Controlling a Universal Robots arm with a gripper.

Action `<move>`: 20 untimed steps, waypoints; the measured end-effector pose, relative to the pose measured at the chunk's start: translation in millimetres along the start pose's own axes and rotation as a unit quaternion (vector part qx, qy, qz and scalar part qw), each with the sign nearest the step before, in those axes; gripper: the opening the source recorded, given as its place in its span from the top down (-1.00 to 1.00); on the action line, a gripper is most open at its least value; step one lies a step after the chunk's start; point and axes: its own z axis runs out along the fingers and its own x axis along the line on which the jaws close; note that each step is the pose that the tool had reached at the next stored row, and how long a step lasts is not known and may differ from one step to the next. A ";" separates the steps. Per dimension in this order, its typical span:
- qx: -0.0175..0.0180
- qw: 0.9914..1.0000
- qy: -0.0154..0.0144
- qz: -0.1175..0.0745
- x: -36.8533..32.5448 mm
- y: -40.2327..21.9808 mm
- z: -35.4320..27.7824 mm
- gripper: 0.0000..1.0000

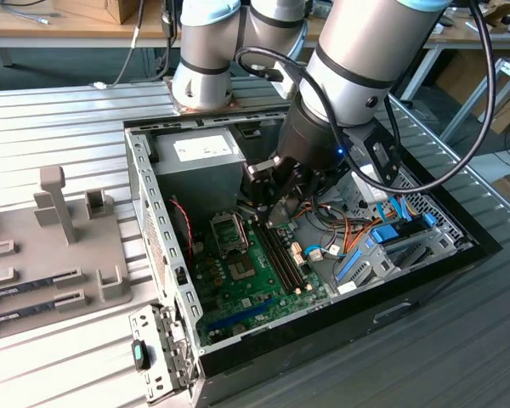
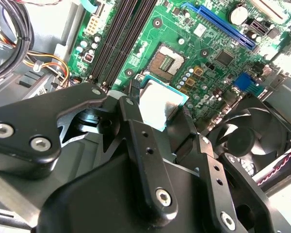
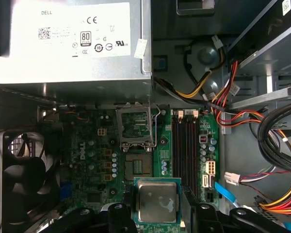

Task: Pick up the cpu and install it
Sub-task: 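Place the cpu into insertion slot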

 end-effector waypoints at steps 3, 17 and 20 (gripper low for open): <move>0.000 1.000 0.000 0.000 0.0 -0.3 0.9 0.05; 0.000 1.000 0.000 0.000 -0.3 -1.5 6.0 0.05; 0.000 1.000 0.000 0.000 -0.3 -1.7 7.0 0.05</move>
